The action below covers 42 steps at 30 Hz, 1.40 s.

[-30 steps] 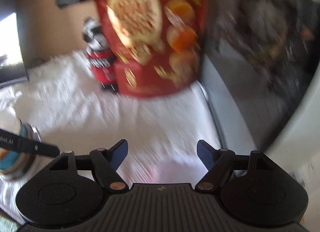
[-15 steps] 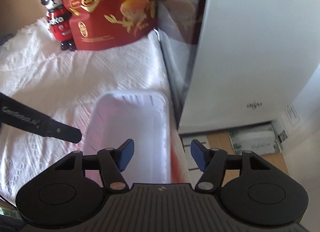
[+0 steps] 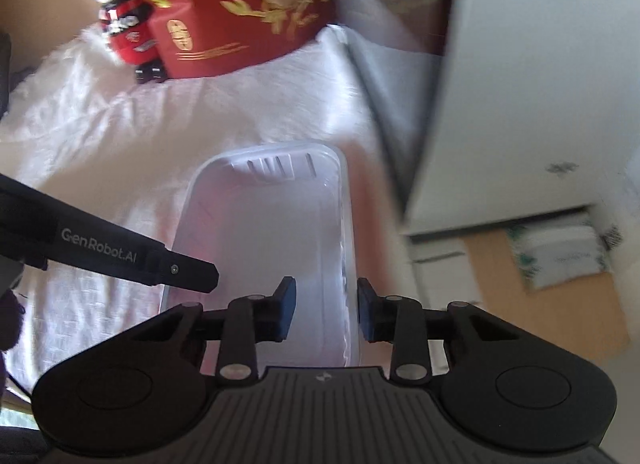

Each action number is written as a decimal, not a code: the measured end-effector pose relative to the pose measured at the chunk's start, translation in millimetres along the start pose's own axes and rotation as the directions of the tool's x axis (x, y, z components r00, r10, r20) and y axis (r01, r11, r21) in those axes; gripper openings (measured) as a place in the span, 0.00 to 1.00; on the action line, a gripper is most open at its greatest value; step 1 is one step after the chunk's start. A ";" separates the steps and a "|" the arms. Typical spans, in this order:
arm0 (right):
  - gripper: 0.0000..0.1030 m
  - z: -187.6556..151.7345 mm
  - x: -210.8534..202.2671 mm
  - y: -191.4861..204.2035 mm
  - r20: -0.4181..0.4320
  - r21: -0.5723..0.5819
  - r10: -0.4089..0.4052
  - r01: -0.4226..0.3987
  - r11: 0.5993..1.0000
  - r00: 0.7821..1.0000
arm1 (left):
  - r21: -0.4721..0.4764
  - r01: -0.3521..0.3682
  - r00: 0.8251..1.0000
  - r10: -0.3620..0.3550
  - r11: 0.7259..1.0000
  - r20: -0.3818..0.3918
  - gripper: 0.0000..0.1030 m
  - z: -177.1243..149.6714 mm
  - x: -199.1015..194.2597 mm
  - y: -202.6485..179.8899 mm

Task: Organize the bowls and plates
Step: 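Grasp the white red-sided rectangular tray rim with the left tool while the right tool grips its other side, then lift the tray with both tools and carry it over the bowl stack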

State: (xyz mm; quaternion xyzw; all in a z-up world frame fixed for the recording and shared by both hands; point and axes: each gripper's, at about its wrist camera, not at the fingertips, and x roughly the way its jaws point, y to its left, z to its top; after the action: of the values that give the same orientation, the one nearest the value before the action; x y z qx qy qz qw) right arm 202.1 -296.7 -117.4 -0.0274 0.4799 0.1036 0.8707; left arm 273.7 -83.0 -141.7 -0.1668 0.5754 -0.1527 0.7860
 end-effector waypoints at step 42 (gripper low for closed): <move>0.28 42.5 36.5 120.3 -0.158 -0.163 0.288 -0.312 0.936 0.945 | -0.121 -0.197 0.955 0.218 0.973 0.202 0.19 -29.0 -90.8 66.0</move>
State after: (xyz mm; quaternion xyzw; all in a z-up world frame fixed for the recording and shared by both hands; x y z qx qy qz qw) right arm 231.5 -167.3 -119.0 -0.0416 0.5232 0.2777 0.8046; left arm 222.8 13.0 -101.3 -0.1599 0.5088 -0.0214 0.8457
